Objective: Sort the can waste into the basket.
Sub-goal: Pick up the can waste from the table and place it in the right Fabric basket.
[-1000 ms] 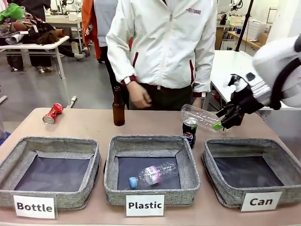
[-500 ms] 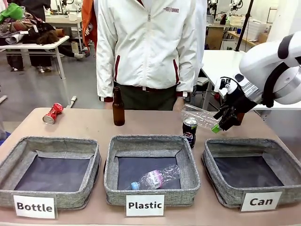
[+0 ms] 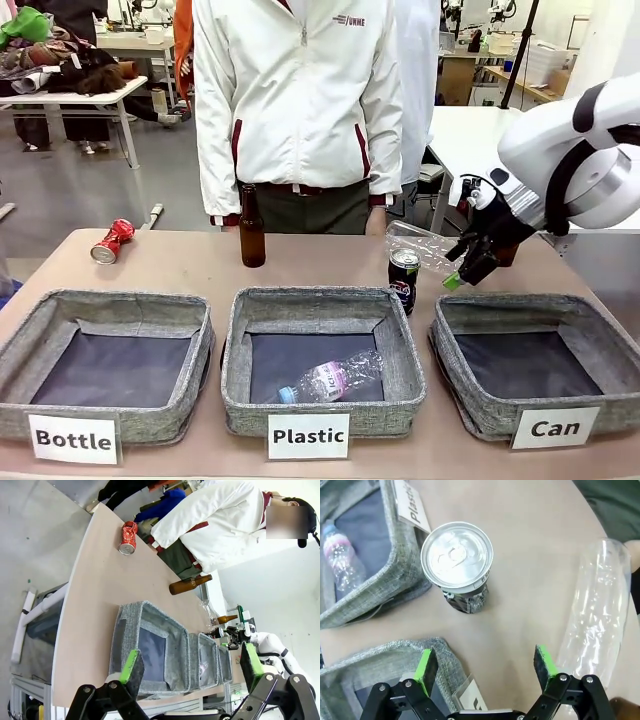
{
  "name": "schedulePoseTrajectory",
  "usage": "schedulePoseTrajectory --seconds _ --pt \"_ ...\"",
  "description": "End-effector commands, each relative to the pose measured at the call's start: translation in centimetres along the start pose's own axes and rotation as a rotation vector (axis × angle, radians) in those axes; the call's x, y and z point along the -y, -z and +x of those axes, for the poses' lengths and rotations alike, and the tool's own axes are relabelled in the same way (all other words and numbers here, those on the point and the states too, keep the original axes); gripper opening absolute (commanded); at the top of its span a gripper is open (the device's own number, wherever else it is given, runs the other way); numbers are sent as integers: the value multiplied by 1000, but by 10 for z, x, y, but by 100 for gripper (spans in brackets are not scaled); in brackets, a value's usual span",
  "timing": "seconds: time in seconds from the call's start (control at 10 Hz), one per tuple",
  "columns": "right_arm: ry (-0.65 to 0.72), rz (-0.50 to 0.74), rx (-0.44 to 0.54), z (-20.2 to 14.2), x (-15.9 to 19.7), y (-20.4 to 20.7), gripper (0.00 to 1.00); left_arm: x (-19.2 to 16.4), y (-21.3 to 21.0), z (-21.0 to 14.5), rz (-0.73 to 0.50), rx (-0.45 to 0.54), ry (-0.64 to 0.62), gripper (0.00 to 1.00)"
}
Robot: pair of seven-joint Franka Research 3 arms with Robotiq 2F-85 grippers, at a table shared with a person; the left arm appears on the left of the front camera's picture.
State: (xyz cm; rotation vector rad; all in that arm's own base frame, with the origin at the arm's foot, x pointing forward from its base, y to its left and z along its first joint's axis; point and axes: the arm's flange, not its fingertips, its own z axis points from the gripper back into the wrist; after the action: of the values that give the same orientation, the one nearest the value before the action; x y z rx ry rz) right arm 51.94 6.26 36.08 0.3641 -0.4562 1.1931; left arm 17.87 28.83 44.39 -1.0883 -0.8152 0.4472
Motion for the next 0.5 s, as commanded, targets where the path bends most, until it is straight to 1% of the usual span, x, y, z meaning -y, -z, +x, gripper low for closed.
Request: schedulePoseTrajectory --seconds 0.0,0.2,0.4 --pt "-67 26 54 1 10 15 100 1 1 2 -20 13 22 100" --pt "-122 40 71 6 18 36 100 1 1 2 -20 13 22 100" --pt "-139 52 111 12 28 56 100 1 1 2 -20 13 22 100"
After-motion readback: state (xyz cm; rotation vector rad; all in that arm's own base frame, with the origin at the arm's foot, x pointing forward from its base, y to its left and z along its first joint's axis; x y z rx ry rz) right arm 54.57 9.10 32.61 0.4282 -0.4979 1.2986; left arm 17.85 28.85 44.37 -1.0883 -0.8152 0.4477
